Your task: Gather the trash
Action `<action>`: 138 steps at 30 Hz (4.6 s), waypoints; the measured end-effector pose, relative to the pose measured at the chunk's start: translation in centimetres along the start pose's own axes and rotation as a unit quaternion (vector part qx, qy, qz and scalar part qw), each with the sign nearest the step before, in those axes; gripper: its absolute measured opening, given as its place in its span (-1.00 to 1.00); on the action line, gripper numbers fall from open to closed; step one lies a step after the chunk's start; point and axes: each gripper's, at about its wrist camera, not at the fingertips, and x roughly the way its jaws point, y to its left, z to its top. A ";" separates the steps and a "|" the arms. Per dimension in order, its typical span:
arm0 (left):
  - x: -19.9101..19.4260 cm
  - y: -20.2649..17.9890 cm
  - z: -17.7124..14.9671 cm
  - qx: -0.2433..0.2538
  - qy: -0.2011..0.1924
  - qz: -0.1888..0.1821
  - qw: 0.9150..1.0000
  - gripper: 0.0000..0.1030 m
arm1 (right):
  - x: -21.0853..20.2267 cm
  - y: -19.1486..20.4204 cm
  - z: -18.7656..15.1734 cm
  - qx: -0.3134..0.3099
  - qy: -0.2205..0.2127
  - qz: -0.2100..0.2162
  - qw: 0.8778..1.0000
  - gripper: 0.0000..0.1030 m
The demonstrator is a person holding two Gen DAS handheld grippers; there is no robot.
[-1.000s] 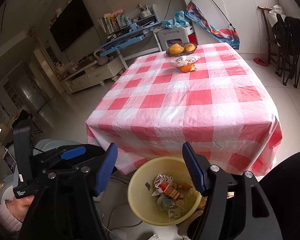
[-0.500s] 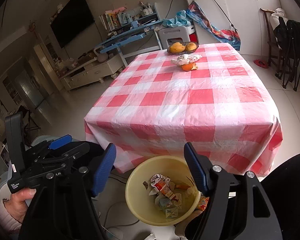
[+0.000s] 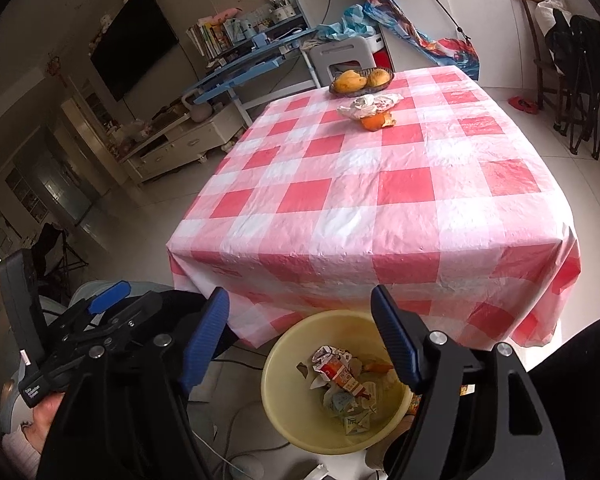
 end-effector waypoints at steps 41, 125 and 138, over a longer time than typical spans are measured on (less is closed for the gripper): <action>3.0 3.0 1.5 -0.072 -0.001 0.002 0.997 0.76 | 12.6 -9.2 14.9 -0.033 0.056 -0.162 0.985 0.40; 26.7 -7.7 18.8 -0.064 0.101 0.021 0.993 0.86 | 17.0 -10.2 17.3 -0.071 0.070 -0.201 0.974 0.86; 26.3 -8.1 18.3 -0.034 0.087 0.033 0.995 0.86 | 17.0 -10.2 17.3 -0.071 0.070 -0.201 0.974 0.86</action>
